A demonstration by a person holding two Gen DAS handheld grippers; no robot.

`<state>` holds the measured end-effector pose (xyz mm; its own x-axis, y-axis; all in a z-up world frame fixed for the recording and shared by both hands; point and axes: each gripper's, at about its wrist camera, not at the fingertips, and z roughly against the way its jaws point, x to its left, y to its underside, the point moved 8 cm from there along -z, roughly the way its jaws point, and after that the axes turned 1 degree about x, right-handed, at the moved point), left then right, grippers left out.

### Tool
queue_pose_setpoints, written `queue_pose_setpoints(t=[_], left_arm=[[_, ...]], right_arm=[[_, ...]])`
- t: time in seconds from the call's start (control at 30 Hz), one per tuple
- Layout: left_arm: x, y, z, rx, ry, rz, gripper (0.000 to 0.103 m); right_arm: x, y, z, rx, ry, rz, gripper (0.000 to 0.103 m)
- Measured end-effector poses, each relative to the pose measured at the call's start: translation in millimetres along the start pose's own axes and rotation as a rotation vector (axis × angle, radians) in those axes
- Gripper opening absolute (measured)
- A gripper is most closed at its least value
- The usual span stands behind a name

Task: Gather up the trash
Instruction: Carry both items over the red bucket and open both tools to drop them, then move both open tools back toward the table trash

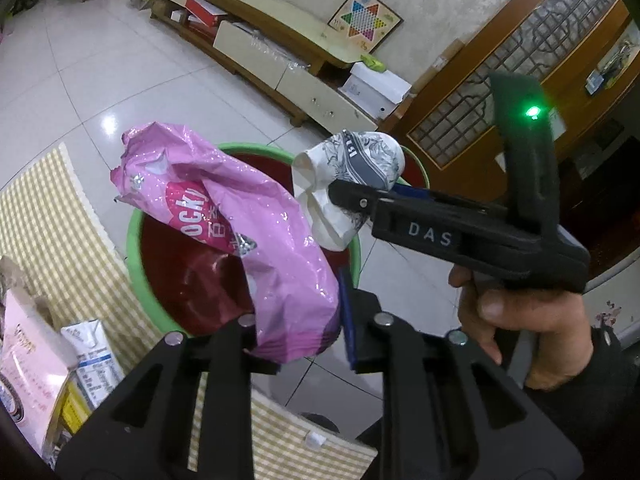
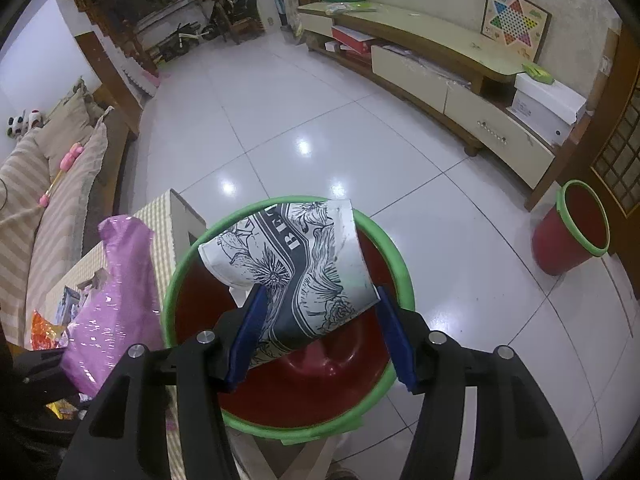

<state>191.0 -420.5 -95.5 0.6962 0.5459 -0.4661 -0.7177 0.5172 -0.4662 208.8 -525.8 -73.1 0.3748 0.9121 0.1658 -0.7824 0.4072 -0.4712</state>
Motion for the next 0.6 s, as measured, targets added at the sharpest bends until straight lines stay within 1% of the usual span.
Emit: queue_pose_setpoints(t=[0.03,0.07,0.1,0.17,0.23,0.3,0.4,0.47,0.5,0.6], left_arm=[[-3,-3,-1,-0.002,-0.007,0.001,0.042],[-3,-2,-1,-0.009,-0.013,0.004,0.050],[-4,-2,2,-0.016,-0.015,0.008,0.063],[-5,-2,4,-0.021,-0.016,0.009,0.066],[-2,-1,8,-0.028,-0.039,0.007,0.078],[1,-2,13,-0.041,-0.053,0.014,0.083],[8,-1,21,-0.054,-0.073,0.034,0.093],[10,0,25,-0.061,-0.083,0.040,0.094],[13,2,28,-0.065,-0.097,0.044,0.096],[23,7,43,-0.092,-0.129,0.070,0.097]], right_arm=[[0,0,0,0.000,0.000,-0.003,0.056],[-1,-1,0,0.000,-0.001,-0.006,0.065],[-1,-2,1,-0.007,0.000,-0.013,0.072],[-1,-2,1,-0.012,0.003,-0.014,0.074],[2,-1,1,-0.010,0.003,-0.008,0.076],[3,0,0,-0.011,-0.001,-0.001,0.078],[6,0,2,-0.020,0.003,0.007,0.083],[6,-1,3,-0.026,-0.004,0.009,0.084],[7,-2,3,-0.032,-0.001,0.015,0.084],[12,-3,8,-0.055,0.016,0.049,0.086]])
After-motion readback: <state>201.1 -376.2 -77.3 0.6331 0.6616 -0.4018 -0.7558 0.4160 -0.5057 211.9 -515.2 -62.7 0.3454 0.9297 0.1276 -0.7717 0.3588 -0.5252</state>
